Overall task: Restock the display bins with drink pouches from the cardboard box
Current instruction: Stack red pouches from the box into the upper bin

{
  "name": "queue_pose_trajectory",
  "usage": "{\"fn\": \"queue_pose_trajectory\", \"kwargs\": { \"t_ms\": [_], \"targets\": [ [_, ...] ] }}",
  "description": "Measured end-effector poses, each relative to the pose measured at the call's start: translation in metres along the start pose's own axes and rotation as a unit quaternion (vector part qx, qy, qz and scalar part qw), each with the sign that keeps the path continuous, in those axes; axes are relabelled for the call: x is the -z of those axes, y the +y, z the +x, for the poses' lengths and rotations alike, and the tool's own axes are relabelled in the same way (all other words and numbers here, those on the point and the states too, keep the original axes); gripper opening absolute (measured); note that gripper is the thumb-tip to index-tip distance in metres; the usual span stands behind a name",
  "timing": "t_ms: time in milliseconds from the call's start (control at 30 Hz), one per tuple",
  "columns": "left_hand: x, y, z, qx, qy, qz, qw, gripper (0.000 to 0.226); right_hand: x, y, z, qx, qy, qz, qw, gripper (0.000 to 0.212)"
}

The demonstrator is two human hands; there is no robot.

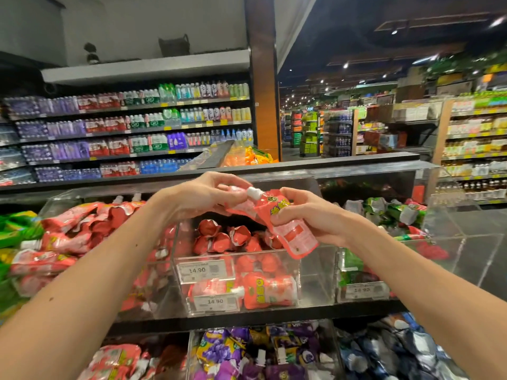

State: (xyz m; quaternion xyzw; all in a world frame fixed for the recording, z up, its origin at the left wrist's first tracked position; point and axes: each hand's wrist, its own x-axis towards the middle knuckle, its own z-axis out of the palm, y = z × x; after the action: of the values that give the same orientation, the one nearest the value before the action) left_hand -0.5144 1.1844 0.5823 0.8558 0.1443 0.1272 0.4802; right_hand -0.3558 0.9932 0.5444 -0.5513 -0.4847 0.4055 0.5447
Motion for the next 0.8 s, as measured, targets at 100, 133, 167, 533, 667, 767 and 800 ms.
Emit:
{"fn": "queue_pose_trajectory", "kwargs": {
  "t_ms": [100,133,167,533,667,767,800],
  "targets": [
    [0.007,-0.001,-0.009,0.024,0.041,0.213,0.976,0.03,0.002,0.003,0.004,-0.008,0.012,-0.003,1.0,0.047],
    [0.007,-0.005,-0.01,0.033,0.057,0.274,0.959,0.027,0.003,0.005,0.006,-0.01,0.023,-0.006,1.0,0.045],
    [0.007,-0.008,-0.011,0.045,0.065,0.328,0.941,0.027,0.003,0.005,0.007,-0.011,0.037,-0.014,0.999,0.044],
    [-0.019,-0.042,-0.007,0.176,-0.079,0.583,0.789,0.019,-0.009,0.005,0.015,0.0,0.07,-0.054,0.996,0.04],
    [-0.021,-0.042,0.003,0.214,-0.115,0.597,0.764,0.012,-0.012,0.008,0.017,-0.003,0.099,-0.06,0.993,0.04],
    [-0.022,-0.045,0.008,0.212,-0.161,0.604,0.751,0.006,-0.014,0.013,0.018,-0.002,0.121,-0.051,0.991,0.042],
    [-0.022,-0.045,0.008,0.215,-0.173,0.6,0.751,0.004,-0.013,0.014,0.018,-0.002,0.128,-0.048,0.991,0.046]
  ]
}}
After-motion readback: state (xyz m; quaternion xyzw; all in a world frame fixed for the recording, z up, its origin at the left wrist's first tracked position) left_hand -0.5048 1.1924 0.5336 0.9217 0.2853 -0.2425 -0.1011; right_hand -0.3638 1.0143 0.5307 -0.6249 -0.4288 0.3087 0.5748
